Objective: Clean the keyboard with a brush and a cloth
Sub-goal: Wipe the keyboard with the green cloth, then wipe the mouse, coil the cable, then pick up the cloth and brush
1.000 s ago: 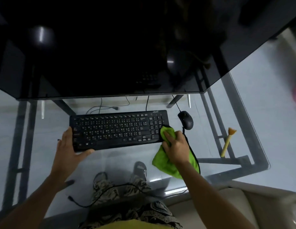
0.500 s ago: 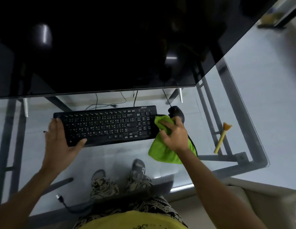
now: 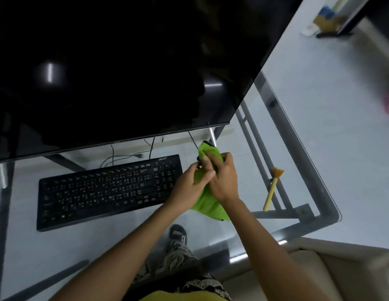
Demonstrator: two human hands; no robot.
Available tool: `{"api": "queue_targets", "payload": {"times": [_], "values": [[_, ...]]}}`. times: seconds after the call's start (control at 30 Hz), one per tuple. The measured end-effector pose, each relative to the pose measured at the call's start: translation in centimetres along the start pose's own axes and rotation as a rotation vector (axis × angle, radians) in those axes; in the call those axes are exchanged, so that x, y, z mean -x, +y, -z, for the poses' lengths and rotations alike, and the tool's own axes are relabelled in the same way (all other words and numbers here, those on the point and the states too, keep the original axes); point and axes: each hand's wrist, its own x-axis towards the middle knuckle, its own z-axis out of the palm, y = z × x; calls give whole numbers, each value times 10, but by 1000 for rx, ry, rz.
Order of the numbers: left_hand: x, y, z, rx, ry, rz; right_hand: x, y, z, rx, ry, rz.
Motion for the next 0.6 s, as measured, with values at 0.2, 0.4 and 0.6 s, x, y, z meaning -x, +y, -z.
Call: {"api": "queue_targets", "payload": {"times": [0.2,0.4,0.6], "values": [[-38,35,-48,368,-320,206,5,39,55,-94,237,-209],[-61,21,-101,216,-257,236,8,82,86,160,386,-284],[-67,6,-111,-148,-127,49,11,110,77,201,263,-309]]}}
